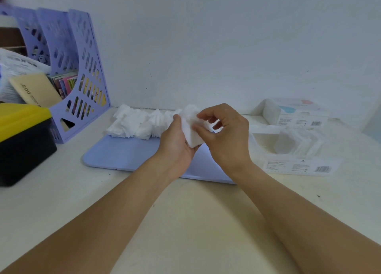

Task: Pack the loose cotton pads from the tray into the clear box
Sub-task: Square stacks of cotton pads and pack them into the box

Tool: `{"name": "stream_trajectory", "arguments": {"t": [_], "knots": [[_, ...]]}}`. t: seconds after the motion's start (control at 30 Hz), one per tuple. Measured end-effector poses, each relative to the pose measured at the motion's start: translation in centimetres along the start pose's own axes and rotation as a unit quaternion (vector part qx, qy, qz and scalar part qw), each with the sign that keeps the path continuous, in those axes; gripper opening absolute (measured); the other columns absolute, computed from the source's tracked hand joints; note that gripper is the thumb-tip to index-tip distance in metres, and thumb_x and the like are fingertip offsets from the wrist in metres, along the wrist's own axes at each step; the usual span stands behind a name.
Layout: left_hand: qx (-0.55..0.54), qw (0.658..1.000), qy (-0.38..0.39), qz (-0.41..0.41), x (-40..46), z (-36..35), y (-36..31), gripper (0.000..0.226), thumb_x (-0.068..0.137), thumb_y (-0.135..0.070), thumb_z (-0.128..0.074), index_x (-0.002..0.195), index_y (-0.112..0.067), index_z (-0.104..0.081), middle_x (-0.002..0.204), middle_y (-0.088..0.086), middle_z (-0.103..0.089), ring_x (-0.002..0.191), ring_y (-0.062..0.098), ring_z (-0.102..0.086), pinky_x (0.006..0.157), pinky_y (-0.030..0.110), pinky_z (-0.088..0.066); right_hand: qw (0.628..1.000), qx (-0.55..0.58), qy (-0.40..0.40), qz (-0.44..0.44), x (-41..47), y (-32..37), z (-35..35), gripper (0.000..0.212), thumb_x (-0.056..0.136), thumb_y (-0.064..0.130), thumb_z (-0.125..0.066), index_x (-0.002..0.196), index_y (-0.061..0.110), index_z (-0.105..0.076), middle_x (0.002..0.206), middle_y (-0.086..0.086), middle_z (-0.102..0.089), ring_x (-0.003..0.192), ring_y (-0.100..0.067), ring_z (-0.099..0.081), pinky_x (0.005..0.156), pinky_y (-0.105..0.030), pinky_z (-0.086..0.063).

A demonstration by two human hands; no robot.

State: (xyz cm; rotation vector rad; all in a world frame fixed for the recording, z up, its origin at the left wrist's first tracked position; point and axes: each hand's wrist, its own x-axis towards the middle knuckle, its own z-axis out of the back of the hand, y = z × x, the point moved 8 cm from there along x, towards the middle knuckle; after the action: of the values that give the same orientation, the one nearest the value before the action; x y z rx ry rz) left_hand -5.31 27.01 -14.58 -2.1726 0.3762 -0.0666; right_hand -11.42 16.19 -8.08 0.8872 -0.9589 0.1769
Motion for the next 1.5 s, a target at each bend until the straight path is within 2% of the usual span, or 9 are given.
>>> {"name": "stream_trajectory", "arguments": {"t": [0.27, 0.57, 0.77, 0.9, 1.03, 1.17, 1.3, 1.4, 1.5], "knots": [[0.054, 0.998, 0.013, -0.014, -0.1, -0.3, -0.2, 0.036, 0.106, -0.034, -0.044, 0.129, -0.012, -0.061, 0.121, 0.01, -0.072, 0.112, 0.023, -0.07, 0.093, 0.037, -0.056, 0.996, 0.021, 0.086, -0.024, 0.6, -0.8, -0.9, 0.034, 0.079, 0.011, -0.081, 0.11, 0.022, -0.075, 0.099, 0.003, -0.063, 0.085, 0.001, -0.058, 0.069, -0.009, -0.044], [0.096, 0.995, 0.01, -0.025, 0.3, 0.0, -0.1, 0.039, 0.107, -0.031, -0.039, 0.136, -0.011, -0.054, 0.129, 0.012, -0.067, 0.117, 0.023, -0.067, 0.101, 0.039, -0.053, 0.993, -0.005, 0.113, -0.034, 1.0, -1.6, -0.7, 0.024, 0.075, 0.016, -0.085, 0.082, 0.028, -0.066, 0.096, 0.002, -0.061, 0.084, -0.005, -0.056, 0.068, -0.015, -0.041], [0.102, 0.995, -0.012, -0.017, 0.4, 0.4, -0.2, 0.037, 0.105, -0.031, -0.042, 0.133, -0.011, -0.057, 0.125, 0.012, -0.07, 0.114, 0.023, -0.068, 0.097, 0.035, -0.055, 0.99, 0.004, 0.142, -0.024, 1.4, -0.8, -0.5, 0.012, 0.082, 0.018, -0.082, 0.082, 0.014, -0.07, 0.082, 0.01, -0.065, 0.071, -0.002, -0.055, 0.064, -0.011, -0.037], [0.111, 0.994, 0.002, -0.017, 0.4, 0.2, -0.2, 0.034, 0.106, -0.032, -0.038, 0.121, -0.014, -0.063, 0.123, 0.011, -0.071, 0.112, 0.023, -0.069, 0.099, 0.042, -0.055, 0.987, 0.034, 0.142, -0.069, 1.4, -1.5, -0.5, 0.011, 0.084, 0.015, -0.08, 0.084, 0.01, -0.07, 0.082, 0.006, -0.069, 0.071, -0.006, -0.058, 0.062, -0.013, -0.041], [0.136, 0.989, 0.051, -0.025, 0.3, -0.6, -0.1, 0.044, 0.102, -0.049, -0.049, 0.13, -0.017, -0.059, 0.125, 0.007, -0.071, 0.111, 0.019, -0.07, 0.085, 0.037, -0.057, 0.982, 0.084, 0.118, -0.123, 1.0, -2.2, -0.5, 0.009, 0.086, 0.012, -0.077, 0.084, 0.007, -0.07, 0.08, 0.0, -0.07, 0.073, -0.008, -0.062, 0.066, -0.02, -0.05], [0.216, 0.974, 0.045, -0.059, 0.5, -0.5, -0.1, 0.048, 0.097, -0.047, -0.059, 0.132, -0.015, -0.053, 0.126, 0.009, -0.068, 0.106, 0.021, -0.07, 0.071, 0.031, -0.055, 0.959, 0.157, 0.108, -0.208, 0.3, -3.0, -1.0, 0.01, 0.089, 0.013, -0.075, 0.092, 0.005, -0.069, 0.085, -0.011, -0.068, 0.076, -0.013, -0.062, 0.068, -0.028, -0.053], [0.258, 0.963, 0.018, -0.077, 0.7, 0.0, -0.7, 0.043, 0.101, -0.052, -0.049, 0.13, -0.02, -0.052, 0.124, 0.005, -0.066, 0.102, 0.018, -0.067, 0.066, 0.031, -0.057, 0.93, 0.209, 0.108, -0.281, -0.2, -3.4, -1.2, 0.038, 0.097, 0.039, -0.062, 0.132, 0.028, -0.051, 0.121, 0.004, -0.058, 0.106, -0.011, -0.061, 0.082, -0.023, -0.049], [0.273, 0.958, 0.053, -0.067, 0.4, -0.8, 0.3, 0.059, 0.088, -0.069, -0.055, 0.131, -0.029, -0.055, 0.125, -0.008, -0.068, 0.111, 0.01, -0.067, 0.089, 0.039, -0.059, 0.914, 0.209, 0.152, -0.312, -0.6, -2.9, -3.6, 0.061, 0.099, 0.059, -0.046, 0.151, 0.03, -0.033, 0.14, 0.007, -0.049, 0.127, -0.013, -0.052, 0.096, -0.024, -0.045], [0.273, 0.956, 0.077, -0.07, 0.6, -1.1, 1.0, 0.053, 0.08, -0.077, -0.054, 0.12, -0.042, -0.063, 0.116, -0.019, -0.072, 0.11, -0.001, -0.067, 0.1, 0.035, -0.049, 0.899, 0.253, 0.166, -0.316, -1.7, -2.9, -4.6, 0.092, 0.077, 0.082, -0.045, 0.153, 0.03, -0.035, 0.148, 0.004, -0.05, 0.136, -0.015, -0.05, 0.114, -0.04, -0.04]]}}
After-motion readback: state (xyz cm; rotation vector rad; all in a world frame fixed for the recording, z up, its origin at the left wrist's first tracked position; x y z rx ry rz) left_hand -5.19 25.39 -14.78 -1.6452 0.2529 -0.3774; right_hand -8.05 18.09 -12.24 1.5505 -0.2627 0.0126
